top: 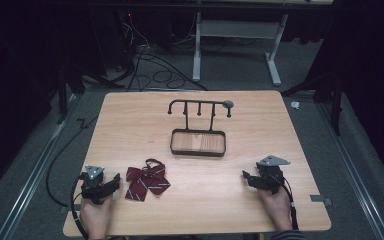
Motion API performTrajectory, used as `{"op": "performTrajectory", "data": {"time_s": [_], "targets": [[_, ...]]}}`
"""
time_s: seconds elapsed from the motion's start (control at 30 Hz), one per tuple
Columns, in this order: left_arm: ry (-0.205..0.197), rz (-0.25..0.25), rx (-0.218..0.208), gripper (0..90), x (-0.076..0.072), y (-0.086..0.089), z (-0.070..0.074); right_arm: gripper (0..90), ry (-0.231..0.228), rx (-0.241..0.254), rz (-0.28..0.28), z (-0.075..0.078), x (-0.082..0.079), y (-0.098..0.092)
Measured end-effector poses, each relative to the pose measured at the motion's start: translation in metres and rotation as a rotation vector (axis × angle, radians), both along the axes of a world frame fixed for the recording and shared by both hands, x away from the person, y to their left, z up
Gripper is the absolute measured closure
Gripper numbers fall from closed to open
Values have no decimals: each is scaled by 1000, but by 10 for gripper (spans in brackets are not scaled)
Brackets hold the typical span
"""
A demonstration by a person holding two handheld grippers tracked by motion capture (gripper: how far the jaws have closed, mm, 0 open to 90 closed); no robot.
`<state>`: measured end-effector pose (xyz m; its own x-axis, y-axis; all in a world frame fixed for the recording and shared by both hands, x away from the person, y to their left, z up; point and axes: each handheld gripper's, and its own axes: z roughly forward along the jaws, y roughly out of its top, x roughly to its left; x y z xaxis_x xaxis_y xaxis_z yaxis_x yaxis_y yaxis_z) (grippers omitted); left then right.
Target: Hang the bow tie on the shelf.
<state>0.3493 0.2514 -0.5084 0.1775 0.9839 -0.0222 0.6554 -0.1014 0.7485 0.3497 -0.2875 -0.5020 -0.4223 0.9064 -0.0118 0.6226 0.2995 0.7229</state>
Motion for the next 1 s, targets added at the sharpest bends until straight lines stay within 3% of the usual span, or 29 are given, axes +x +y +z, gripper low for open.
{"op": "performTrajectory", "data": {"time_s": [0.37,0.87,1.0], "targets": [[3,-12,-14,337,0,1,0,341,-2,0,0,0,0,0],[-1,-6,0,375,-1,1,0,343,-2,-1,-4,0,0,-1],[-2,-4,-18,375,-1,2,0,342,-3,-2,-4,0,0,-1]]}}
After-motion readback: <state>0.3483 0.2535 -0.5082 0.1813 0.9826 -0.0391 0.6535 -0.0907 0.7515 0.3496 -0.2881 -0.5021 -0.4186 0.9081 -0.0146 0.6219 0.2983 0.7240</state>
